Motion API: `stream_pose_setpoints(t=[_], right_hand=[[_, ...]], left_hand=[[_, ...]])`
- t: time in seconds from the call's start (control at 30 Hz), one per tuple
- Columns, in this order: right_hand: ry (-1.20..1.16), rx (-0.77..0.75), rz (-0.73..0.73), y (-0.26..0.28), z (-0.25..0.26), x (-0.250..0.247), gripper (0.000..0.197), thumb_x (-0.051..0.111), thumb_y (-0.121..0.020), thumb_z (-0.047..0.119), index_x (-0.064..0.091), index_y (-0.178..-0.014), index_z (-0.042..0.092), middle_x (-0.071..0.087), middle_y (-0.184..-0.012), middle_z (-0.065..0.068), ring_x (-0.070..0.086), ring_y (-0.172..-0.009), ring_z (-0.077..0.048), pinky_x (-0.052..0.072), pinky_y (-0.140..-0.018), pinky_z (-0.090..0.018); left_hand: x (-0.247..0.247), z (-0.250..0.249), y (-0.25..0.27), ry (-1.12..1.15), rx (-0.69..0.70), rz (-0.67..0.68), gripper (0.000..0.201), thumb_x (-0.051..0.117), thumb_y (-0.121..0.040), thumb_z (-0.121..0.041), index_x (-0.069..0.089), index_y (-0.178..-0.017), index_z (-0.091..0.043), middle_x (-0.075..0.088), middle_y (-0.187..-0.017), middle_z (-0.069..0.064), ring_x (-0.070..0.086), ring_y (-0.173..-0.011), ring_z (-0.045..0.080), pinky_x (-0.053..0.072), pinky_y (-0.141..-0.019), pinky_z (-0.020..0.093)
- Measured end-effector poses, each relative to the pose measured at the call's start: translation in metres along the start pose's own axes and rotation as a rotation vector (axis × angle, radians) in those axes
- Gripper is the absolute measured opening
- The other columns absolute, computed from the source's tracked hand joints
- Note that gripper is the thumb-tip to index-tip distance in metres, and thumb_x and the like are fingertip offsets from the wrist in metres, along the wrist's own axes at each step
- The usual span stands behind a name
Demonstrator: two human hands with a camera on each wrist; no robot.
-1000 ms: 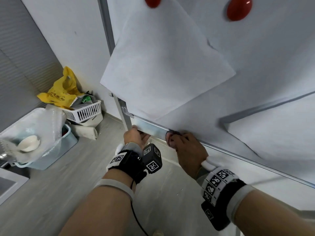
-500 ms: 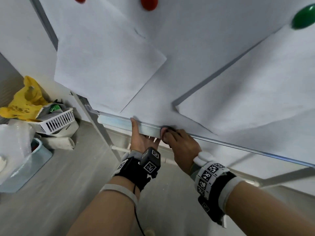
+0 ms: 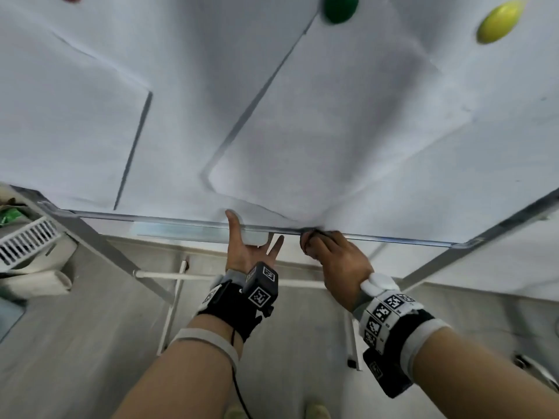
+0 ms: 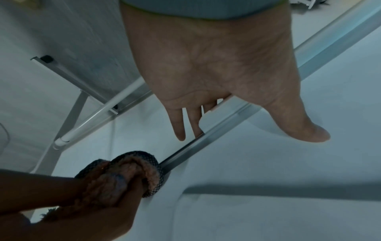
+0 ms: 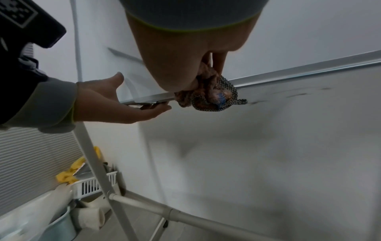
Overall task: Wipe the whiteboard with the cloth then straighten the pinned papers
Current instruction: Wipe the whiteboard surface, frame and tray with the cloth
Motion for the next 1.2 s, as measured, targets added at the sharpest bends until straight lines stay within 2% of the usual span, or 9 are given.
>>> stream_pose_setpoints(t=[0.17, 0.3, 0.43, 0.57, 0.7, 0.8, 0.93, 1.1, 1.2], right_hand=[[-0.016, 0.082, 0.011, 0.025, -0.04, -0.013, 0.036, 0.035, -0.077, 0.0, 0.053, -0.099, 0.022, 0.062, -0.102, 0.005, 0.056, -0.097, -0.027, 0.051, -0.073, -0.038], [-0.024, 0.129, 0.055, 0.03, -0.047, -0.013, 0.036, 0.03, -0.082, 0.011, 0.058, -0.102, 0.019, 0.066, -0.106, 0.002, 0.058, -0.101, -0.027, 0.052, -0.073, -0.037], [-0.022, 0.14, 0.109, 0.037, -0.07, -0.014, 0.044, 0.029, -0.088, 0.022, 0.061, -0.117, 0.015, 0.068, -0.116, -0.001, 0.06, -0.108, -0.029, 0.055, -0.08, -0.04], [-0.011, 0.205, 0.043, 0.067, -0.122, -0.032, 0.042, 0.047, -0.077, -0.003, 0.058, -0.112, 0.016, 0.067, -0.113, -0.001, 0.058, -0.104, -0.027, 0.054, -0.076, -0.034], [-0.029, 0.294, 0.0, 0.098, -0.165, -0.044, 0.049, 0.057, -0.069, -0.015, 0.058, -0.108, 0.015, 0.064, -0.107, -0.001, 0.057, -0.096, -0.026, 0.038, -0.073, -0.023], [-0.049, 0.376, -0.043, 0.109, -0.184, -0.044, 0.054, 0.058, -0.066, -0.017, 0.058, -0.109, 0.014, 0.062, -0.109, -0.002, 0.059, -0.093, -0.029, 0.039, -0.07, -0.025], [-0.098, 0.382, -0.069, 0.096, -0.166, -0.035, 0.063, 0.059, -0.066, -0.019, 0.055, -0.123, 0.008, 0.056, -0.122, -0.01, 0.059, -0.096, -0.034, 0.057, -0.073, -0.042], [-0.155, 0.269, -0.06, 0.064, -0.129, -0.024, 0.043, 0.037, -0.084, 0.011, 0.057, -0.121, 0.009, 0.06, -0.12, -0.009, 0.061, -0.092, -0.031, 0.053, -0.073, -0.039], [-0.152, 0.252, -0.087, 0.065, -0.132, -0.027, 0.045, 0.033, -0.084, 0.016, 0.06, -0.118, 0.007, 0.065, -0.115, -0.011, 0.063, -0.088, -0.033, 0.055, -0.069, -0.04]], left_hand=[[0.011, 0.039, -0.001, 0.017, -0.075, 0.012, 0.105, 0.078, -0.063, -0.067, 0.029, -0.146, -0.027, 0.036, -0.147, 0.01, 0.056, -0.126, 0.027, 0.043, -0.112, 0.049], [0.028, 0.086, 0.001, -0.153, -0.107, 0.078, 0.07, 0.069, -0.077, -0.062, 0.059, -0.128, -0.014, 0.063, -0.134, 0.009, 0.062, -0.122, 0.024, 0.043, -0.112, 0.044], [0.061, 0.133, 0.001, -0.342, -0.141, 0.135, 0.048, 0.066, -0.079, -0.062, 0.08, -0.082, -0.016, 0.075, -0.1, 0.003, 0.069, -0.101, 0.021, 0.048, -0.105, 0.039], [0.07, 0.158, -0.013, -0.5, -0.116, 0.082, 0.088, 0.08, -0.045, -0.076, 0.067, -0.115, -0.025, 0.073, -0.115, -0.008, 0.059, -0.124, 0.014, 0.035, -0.114, 0.04], [0.072, 0.164, -0.016, -0.513, -0.06, 0.071, 0.126, 0.081, -0.023, -0.081, 0.054, -0.135, -0.033, 0.062, -0.133, -0.007, 0.057, -0.124, 0.012, 0.041, -0.102, 0.037], [0.075, 0.171, -0.018, -0.498, -0.051, 0.057, 0.121, 0.081, -0.02, -0.081, 0.054, -0.128, -0.036, 0.055, -0.138, -0.005, 0.057, -0.123, 0.013, 0.043, -0.095, 0.035], [0.081, 0.179, -0.016, -0.541, -0.052, 0.073, 0.103, 0.078, -0.023, -0.085, 0.053, -0.114, -0.044, 0.05, -0.141, -0.007, 0.056, -0.124, 0.012, 0.044, -0.096, 0.033], [0.081, 0.177, -0.02, -0.632, -0.052, 0.048, 0.127, 0.073, -0.031, -0.09, 0.055, -0.138, -0.023, 0.063, -0.137, 0.0, 0.056, -0.128, 0.014, 0.036, -0.11, 0.038], [0.081, 0.175, -0.02, -0.646, -0.052, 0.048, 0.122, 0.071, -0.037, -0.089, 0.053, -0.141, -0.025, 0.059, -0.14, -0.001, 0.054, -0.129, 0.014, 0.032, -0.114, 0.039]])
Point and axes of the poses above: each hand's wrist, its own y-axis away from the middle knuckle, its own x-axis out of the palm, z = x × y, the point moved 7 cm from there along -y, towards the middle knuckle
